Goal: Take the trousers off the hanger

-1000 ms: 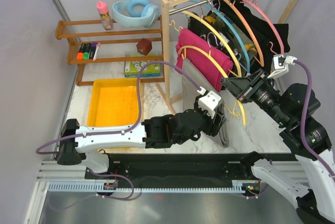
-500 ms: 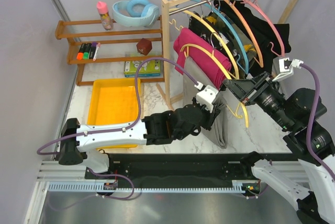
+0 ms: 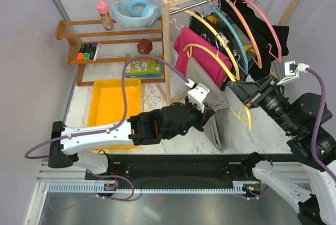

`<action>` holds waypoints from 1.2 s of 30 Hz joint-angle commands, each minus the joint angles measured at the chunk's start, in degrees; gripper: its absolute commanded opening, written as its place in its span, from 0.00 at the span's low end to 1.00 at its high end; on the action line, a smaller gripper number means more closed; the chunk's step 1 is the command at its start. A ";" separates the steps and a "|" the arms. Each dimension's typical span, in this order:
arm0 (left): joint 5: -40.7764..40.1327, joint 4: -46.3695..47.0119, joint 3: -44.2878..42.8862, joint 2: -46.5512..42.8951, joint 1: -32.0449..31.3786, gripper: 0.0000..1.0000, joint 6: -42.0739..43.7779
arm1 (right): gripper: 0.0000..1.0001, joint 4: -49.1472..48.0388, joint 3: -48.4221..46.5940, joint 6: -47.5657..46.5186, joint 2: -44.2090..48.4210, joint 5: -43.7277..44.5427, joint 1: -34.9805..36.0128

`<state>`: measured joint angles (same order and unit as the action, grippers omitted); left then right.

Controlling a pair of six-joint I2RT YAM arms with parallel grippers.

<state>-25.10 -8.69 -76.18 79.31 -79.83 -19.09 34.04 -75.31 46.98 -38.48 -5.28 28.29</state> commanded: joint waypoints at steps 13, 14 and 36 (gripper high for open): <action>4.89 0.78 1.30 -12.95 0.03 0.02 3.36 | 0.00 -4.07 1.83 -3.74 1.48 0.89 -0.08; 4.89 0.69 1.13 -13.30 0.03 0.02 3.45 | 0.00 -4.07 2.35 -3.83 1.48 0.80 -0.08; 5.33 -15.10 -36.11 -7.44 0.03 0.02 14.43 | 0.00 2.69 11.93 -4.97 9.56 -1.67 -0.08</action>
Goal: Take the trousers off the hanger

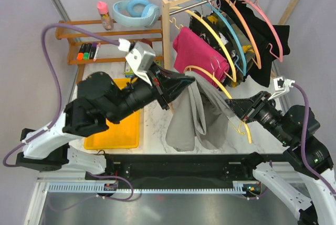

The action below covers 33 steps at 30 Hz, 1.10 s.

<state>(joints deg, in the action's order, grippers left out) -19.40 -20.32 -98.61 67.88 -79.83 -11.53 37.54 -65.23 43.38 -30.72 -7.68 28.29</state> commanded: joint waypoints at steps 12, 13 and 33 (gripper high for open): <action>-10.48 -7.63 -33.74 5.16 0.03 0.02 19.25 | 0.00 1.48 8.89 -0.92 5.67 1.71 -0.08; -10.57 -7.46 -34.97 5.25 0.03 0.02 20.05 | 0.00 1.57 9.76 -1.01 5.85 1.79 -0.08; -43.42 8.51 -8.21 -13.52 0.03 0.02 44.84 | 0.00 1.93 14.52 -2.16 9.28 1.18 -0.08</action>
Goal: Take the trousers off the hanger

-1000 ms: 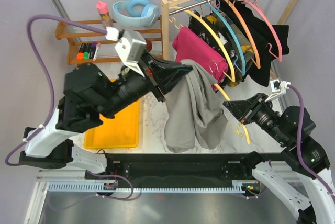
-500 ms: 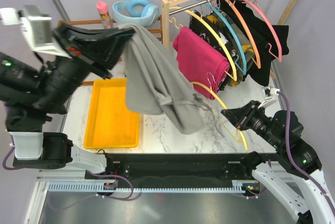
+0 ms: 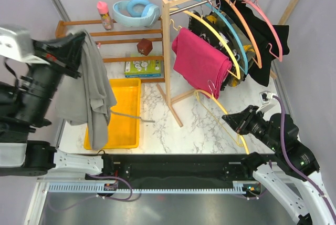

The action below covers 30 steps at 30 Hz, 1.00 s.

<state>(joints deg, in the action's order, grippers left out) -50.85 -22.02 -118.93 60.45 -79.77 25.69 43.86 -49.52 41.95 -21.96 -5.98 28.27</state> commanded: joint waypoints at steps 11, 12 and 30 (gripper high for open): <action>0.06 -10.12 24.89 -3.50 12.40 0.02 -17.58 | 0.00 -6.33 -3.65 -2.40 -2.57 -3.60 -0.06; 4.57 -12.50 25.24 -2.88 16.97 0.02 -23.00 | 0.00 -6.24 -4.35 -2.58 -2.57 -3.78 -0.06; 23.26 -18.06 16.64 1.96 57.27 0.02 -30.18 | 0.00 -5.10 -5.68 -3.99 -2.92 -3.95 -0.06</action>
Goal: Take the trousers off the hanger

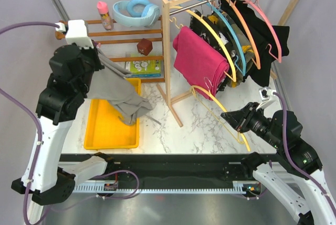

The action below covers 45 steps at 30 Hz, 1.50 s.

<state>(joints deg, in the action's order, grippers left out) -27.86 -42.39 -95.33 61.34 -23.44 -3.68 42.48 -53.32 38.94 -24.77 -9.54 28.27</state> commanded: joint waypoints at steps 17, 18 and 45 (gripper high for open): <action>4.65 2.49 16.29 -8.07 1.29 0.02 -9.31 | 0.00 -6.27 -2.49 -1.23 -2.47 -5.31 -0.06; 4.57 2.66 18.75 -9.12 1.21 0.02 -10.80 | 0.00 -6.44 -3.36 -1.32 -2.73 -6.01 -0.06; 2.27 0.12 44.53 -12.65 3.84 0.68 -30.86 | 0.00 -21.12 -11.54 7.73 -14.33 -3.91 0.03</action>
<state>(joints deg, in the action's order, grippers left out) -28.25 -44.05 -50.87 51.46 -19.94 -32.56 30.50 -60.25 42.83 -38.52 -15.38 28.27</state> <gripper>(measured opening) 0.585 0.191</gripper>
